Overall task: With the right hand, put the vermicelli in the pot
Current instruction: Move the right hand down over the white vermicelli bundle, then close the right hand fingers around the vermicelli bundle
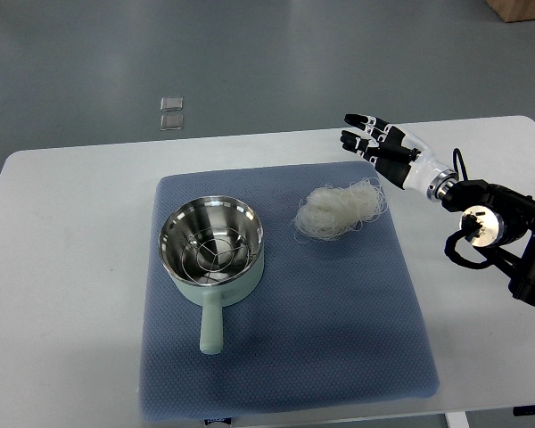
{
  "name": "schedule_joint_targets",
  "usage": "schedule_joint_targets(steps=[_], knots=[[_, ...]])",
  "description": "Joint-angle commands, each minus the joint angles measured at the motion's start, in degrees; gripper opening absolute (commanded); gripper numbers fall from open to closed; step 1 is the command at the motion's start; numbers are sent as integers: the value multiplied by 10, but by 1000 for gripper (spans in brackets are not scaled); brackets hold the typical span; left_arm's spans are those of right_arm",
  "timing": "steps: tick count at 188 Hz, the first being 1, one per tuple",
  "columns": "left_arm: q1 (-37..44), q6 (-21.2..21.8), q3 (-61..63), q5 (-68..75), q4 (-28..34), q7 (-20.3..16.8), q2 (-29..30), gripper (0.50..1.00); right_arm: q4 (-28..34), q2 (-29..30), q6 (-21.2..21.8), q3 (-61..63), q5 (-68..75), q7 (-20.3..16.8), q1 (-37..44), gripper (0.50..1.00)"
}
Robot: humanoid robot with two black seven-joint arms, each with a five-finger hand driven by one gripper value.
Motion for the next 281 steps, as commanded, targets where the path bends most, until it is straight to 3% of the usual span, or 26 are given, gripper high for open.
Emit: schedule_joint_targets(steps=[1,95,134,185,241,281], knots=[[-6,1,0,0,1,0,0,1000,1,-3,1,-2,-18,1,6,932],[-6,1,0,0,1,0,0,1000,29,-30,7,-13,-430,7,41,930],[-6,1,-1,0,1,0,0,1000,44,-37,6,-33,-600,36,62,930],[-6,1,0,0,1,0,0,1000,41,-38,-14,-144,-628,36,132,930],[-6,1,0,0,1,0,0,1000,33,-35,-26,-200,-674,36,145,930],[-6,1,0,0,0,0,0,1000,-4,-32,-46,-214,-681,36,145,930]])
